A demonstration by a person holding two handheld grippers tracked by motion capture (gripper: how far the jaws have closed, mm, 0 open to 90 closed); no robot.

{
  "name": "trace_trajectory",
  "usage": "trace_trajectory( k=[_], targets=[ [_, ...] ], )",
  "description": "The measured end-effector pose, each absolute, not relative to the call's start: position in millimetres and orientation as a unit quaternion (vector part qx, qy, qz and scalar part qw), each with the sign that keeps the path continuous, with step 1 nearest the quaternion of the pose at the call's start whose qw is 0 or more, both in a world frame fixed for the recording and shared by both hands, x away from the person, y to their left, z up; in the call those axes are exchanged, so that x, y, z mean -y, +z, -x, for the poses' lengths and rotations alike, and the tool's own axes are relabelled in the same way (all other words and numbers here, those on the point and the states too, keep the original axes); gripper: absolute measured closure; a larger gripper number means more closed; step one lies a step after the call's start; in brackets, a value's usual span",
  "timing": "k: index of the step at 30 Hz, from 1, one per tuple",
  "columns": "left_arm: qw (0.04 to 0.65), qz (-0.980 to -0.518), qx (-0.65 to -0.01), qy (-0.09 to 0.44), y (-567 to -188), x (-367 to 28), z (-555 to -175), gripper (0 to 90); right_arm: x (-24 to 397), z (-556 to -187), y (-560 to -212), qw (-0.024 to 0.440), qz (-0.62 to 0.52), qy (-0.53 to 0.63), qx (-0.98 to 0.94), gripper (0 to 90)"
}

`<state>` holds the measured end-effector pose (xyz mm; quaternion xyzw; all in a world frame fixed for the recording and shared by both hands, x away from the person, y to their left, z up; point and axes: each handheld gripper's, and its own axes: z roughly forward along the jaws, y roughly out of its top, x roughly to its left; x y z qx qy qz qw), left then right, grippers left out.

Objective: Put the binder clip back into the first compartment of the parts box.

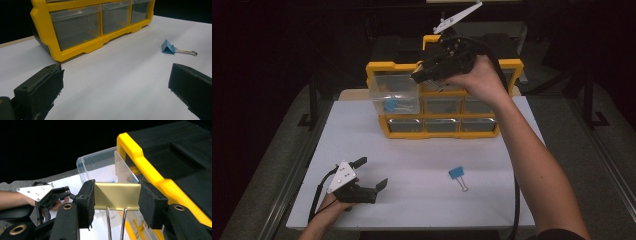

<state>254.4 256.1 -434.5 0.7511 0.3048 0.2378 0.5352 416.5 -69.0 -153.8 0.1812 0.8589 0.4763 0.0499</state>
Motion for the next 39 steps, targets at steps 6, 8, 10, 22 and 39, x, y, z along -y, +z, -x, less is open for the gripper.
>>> trace_trajectory(
  k=[6,8,10,22,39],
  targets=[
    [0.534,-0.753,-0.303,0.238,-434.6,-256.3,-254.4,0.0,53.7,-423.0,-149.1,0.051,-0.168,0.471,-0.864,49.2],
    [0.534,-0.753,-0.302,0.238,-434.6,-256.5,-254.2,0.0,47.4,-423.6,-147.7,0.044,-0.172,0.469,-0.865,49.1],
    [0.535,-0.752,-0.305,0.236,-434.7,-256.3,-254.1,0.0,42.0,-426.0,-147.4,0.045,-0.169,0.468,-0.866,49.1],
    [0.538,-0.75,-0.304,0.238,-435.0,-256.9,-254.3,0.0,15.4,-435.4,-148.3,0.04,-0.153,0.464,-0.872,49.1],
    [0.537,-0.751,-0.305,0.235,-435.1,-257.5,-254.3,0.0,-1.1,-440.6,-153.8,0.033,-0.151,0.45,-0.88,49.1]
  ],
)
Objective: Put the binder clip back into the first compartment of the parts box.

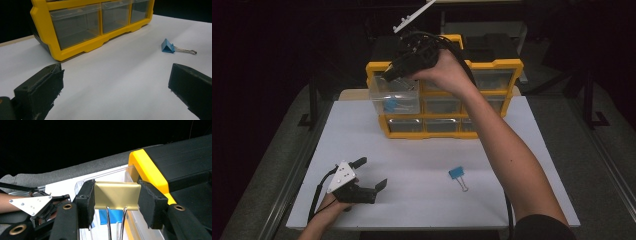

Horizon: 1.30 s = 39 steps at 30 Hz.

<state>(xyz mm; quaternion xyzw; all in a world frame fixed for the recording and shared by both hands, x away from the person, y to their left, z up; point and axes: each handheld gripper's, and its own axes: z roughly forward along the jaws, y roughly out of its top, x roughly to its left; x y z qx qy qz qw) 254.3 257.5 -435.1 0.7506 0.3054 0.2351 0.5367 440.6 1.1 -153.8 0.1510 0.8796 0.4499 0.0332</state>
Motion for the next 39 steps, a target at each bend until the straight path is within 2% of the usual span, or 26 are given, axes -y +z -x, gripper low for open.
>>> trace_trajectory(
  k=[8,13,17,39],
  targets=[
    [0.536,-0.751,-0.306,0.234,-434.8,-257.5,-253.7,0.0,-5.6,-440.8,-158.8,0.036,-0.148,0.437,-0.886,48.1],
    [0.536,-0.752,-0.306,0.232,-434.8,-257.3,-253.7,0.0,-3.7,-440.9,-159.6,0.045,-0.148,0.449,-0.88,37.0],
    [0.537,-0.751,-0.305,0.233,-434.9,-257.4,-253.8,0.0,-0.3,-440.2,-158.6,0.048,-0.153,0.453,-0.877,33.4],
    [0.533,-0.753,-0.303,0.241,-435.1,-258.7,-254.7,0.0,39.5,-417.2,-157.5,0.075,-0.172,0.453,-0.872,23.5]
  ],
)
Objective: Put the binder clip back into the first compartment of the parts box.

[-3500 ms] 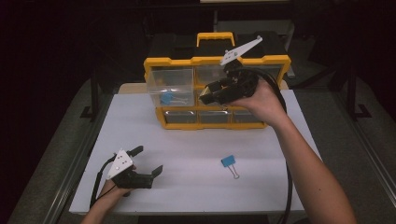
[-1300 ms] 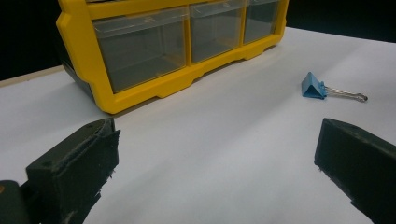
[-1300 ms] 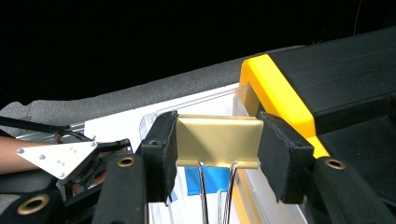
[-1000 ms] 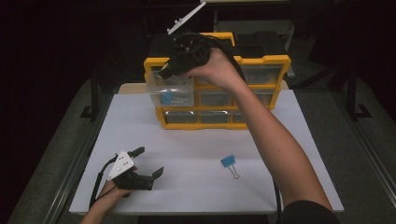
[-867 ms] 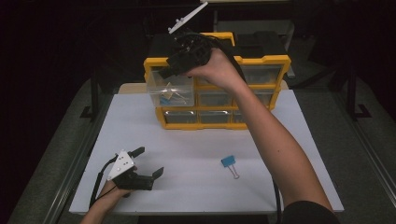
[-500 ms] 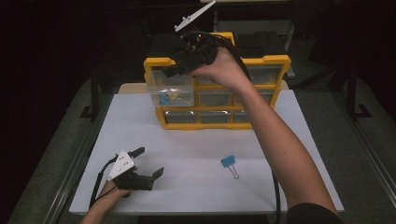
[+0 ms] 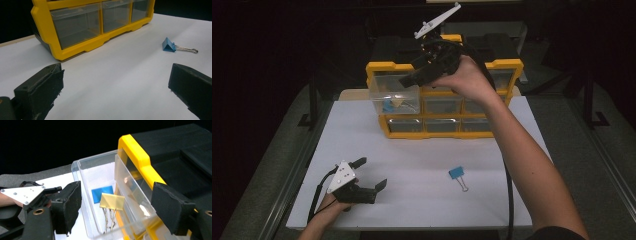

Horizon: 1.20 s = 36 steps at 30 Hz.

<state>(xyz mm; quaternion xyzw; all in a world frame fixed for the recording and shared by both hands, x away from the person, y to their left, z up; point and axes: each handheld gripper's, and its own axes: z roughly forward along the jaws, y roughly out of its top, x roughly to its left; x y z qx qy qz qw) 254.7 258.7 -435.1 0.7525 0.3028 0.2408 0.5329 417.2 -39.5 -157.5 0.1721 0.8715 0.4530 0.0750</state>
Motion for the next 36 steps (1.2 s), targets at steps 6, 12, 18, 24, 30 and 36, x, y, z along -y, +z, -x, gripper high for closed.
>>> trace_trajectory(
  k=[6,12,18,24,30,36],
  targets=[
    [0.53,-0.753,-0.305,0.241,-434.3,-260.5,-254.2,0.0,55.6,-412.0,-164.8,0.085,-0.176,0.458,-0.867,21.8],
    [0.532,-0.752,-0.304,0.243,-433.9,-262.8,-254.9,0.0,70.5,-403.8,-172.9,0.095,-0.182,0.46,-0.864,19.4],
    [0.534,-0.748,-0.309,0.244,-432.5,-266.3,-255.2,0.0,82.4,-394.0,-184.3,0.102,-0.186,0.459,-0.863,17.3],
    [0.535,-0.747,-0.31,0.245,-431.8,-267.4,-254.8,0.0,93.0,-383.6,-202.1,0.113,-0.2,0.452,-0.862,14.4],
    [0.536,-0.745,-0.311,0.246,-431.5,-267.8,-255.0,0.0,100.7,-378.4,-217.5,0.114,-0.216,0.448,-0.86,13.6],
    [0.537,-0.745,-0.311,0.246,-431.7,-268.0,-255.1,0.0,104.2,-373.4,-234.2,0.122,-0.228,0.434,-0.863,9.3]
  ],
)
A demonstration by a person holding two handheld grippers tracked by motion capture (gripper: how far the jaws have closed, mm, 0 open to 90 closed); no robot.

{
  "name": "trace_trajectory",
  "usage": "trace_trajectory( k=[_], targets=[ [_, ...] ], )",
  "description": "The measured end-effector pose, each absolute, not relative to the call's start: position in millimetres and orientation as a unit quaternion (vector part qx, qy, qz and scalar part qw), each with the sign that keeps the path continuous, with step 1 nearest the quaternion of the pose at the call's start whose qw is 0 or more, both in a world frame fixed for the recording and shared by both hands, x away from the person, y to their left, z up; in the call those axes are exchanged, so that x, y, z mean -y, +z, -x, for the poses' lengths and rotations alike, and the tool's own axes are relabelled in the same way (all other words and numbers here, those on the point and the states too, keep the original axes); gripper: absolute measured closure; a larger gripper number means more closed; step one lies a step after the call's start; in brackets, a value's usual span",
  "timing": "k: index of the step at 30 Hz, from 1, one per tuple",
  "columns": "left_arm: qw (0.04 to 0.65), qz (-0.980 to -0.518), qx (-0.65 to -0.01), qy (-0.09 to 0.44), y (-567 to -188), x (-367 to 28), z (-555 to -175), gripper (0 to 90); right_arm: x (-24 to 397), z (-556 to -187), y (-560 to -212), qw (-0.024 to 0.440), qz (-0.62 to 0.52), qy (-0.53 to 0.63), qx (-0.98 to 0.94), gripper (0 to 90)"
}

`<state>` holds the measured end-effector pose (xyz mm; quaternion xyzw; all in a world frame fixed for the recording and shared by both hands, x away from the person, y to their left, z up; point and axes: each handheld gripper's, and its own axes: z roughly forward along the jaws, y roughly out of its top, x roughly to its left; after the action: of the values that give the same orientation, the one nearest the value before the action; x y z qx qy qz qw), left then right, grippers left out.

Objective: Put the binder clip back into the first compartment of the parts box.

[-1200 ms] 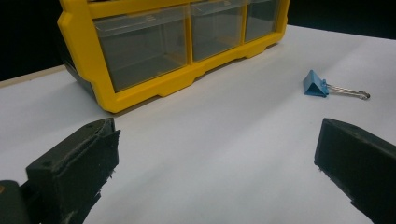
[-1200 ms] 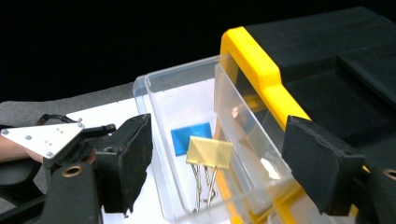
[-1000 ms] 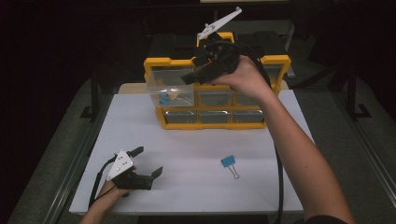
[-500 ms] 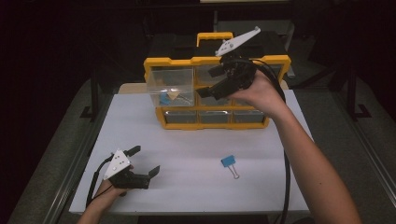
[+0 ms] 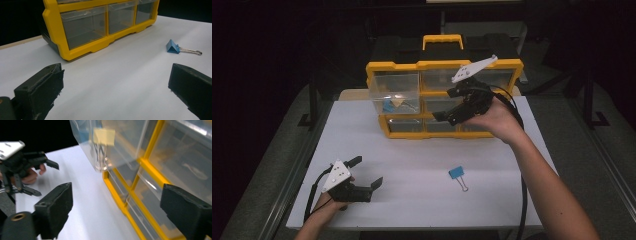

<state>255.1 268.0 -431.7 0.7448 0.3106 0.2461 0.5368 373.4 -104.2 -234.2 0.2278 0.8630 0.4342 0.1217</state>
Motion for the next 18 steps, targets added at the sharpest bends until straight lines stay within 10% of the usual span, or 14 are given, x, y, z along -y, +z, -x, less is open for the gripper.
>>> trace_trajectory(
  k=[18],
  targets=[
    [0.535,-0.749,-0.305,0.243,-433.7,-264.9,-254.4,0.0,111.4,-363.1,-275.1,0.129,-0.251,0.419,-0.863,5.5]
  ],
)
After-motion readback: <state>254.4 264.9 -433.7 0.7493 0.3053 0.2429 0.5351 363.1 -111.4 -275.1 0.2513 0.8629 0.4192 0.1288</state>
